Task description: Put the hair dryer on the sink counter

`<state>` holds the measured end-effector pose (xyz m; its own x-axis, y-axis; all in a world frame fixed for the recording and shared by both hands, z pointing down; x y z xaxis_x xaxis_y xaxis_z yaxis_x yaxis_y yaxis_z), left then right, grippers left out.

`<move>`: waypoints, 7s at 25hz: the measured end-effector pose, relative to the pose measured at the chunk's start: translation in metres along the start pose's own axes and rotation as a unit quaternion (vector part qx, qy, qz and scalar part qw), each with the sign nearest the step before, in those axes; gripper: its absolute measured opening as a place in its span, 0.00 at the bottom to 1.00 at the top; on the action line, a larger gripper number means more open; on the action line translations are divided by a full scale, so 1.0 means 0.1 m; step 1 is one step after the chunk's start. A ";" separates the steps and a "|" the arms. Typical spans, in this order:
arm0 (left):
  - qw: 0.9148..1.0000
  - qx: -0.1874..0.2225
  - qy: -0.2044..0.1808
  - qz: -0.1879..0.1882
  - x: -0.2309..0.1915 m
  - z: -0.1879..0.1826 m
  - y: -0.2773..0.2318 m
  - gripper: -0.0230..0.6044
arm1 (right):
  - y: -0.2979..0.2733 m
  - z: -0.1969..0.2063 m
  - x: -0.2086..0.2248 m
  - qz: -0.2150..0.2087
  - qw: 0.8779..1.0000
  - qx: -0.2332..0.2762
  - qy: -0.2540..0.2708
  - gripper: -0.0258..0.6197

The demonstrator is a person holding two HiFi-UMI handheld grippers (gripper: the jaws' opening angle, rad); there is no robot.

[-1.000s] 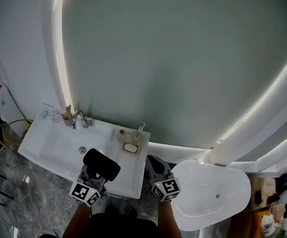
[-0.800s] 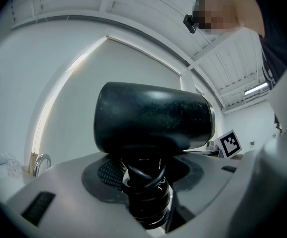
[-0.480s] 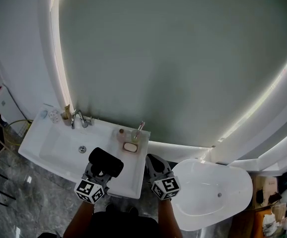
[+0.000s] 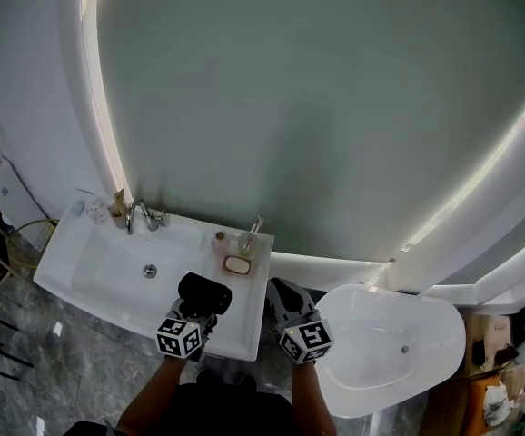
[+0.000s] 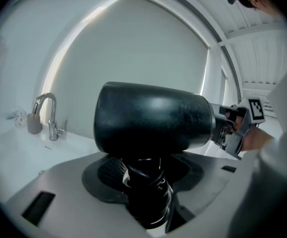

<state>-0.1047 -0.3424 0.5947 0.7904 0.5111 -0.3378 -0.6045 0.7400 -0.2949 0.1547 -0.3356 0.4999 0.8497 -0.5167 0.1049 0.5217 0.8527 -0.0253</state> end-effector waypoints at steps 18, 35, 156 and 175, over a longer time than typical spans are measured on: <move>0.973 -0.209 0.078 -0.053 -0.37 0.95 -0.96 0.39 | 0.13 0.12 0.30 0.033 0.999 -0.003 -0.017 0.09; 0.933 -0.337 0.093 -0.083 -0.59 1.23 -1.71 0.39 | 0.06 0.17 0.48 0.039 0.999 -0.019 -0.012 0.09; 0.977 0.173 -0.127 0.012 0.29 -0.49 0.10 0.13 | -0.11 0.40 0.18 0.021 0.998 0.027 0.047 0.09; 0.980 0.155 -0.124 0.001 0.24 -0.46 0.20 0.08 | -0.10 0.39 0.07 0.007 0.999 0.022 0.038 0.08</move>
<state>-0.1020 -0.3356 0.5394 0.8127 0.5743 -0.0989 -0.5768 0.8169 0.0034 0.1525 -0.3444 0.5393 0.8614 -0.5071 0.0288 0.5067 0.8619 0.0185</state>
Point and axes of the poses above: the fingertips, and each gripper's own axes: y backward along the fingers, x to its right, z out of its underside, the point moved 10 cm from there along y, backward along the fingers, and after that the axes turned 1 degree about z, right-handed, at the moved point
